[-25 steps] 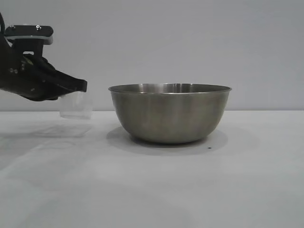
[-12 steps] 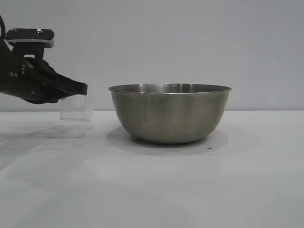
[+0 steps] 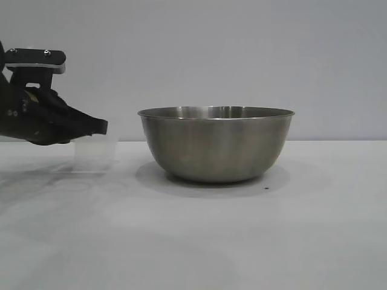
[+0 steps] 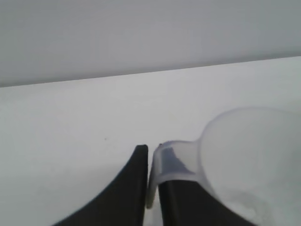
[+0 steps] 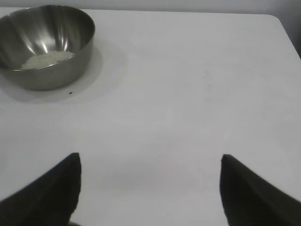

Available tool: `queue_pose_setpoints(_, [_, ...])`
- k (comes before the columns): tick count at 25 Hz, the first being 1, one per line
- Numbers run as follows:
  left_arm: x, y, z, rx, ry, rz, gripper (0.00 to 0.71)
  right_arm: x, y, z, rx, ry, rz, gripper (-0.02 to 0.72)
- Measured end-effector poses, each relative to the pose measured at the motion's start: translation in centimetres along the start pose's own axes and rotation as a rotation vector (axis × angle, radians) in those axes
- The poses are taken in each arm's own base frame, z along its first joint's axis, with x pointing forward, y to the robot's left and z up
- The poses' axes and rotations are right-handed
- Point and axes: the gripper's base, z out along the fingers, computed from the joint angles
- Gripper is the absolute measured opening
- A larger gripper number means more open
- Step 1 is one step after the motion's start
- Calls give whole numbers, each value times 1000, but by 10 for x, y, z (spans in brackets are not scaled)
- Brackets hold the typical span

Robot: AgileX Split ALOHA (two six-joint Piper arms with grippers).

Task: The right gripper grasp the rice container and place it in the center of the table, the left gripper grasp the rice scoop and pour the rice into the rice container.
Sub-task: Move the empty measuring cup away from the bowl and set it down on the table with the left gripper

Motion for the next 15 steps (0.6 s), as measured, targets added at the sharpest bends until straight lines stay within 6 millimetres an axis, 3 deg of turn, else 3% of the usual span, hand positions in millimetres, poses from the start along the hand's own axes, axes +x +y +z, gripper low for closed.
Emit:
queue_pose_setpoints(1, [3, 0, -6, 11, 18, 6, 288, 0, 0, 0, 0, 0, 0, 566])
queue_pose_setpoints(7, [3, 5, -38, 37, 65, -58, 273, 0, 0, 0, 0, 0, 0, 566])
queue_pose_setpoints(15, [-39, 11, -75, 70, -40, -74, 273, 0, 0, 0, 0, 0, 0, 566])
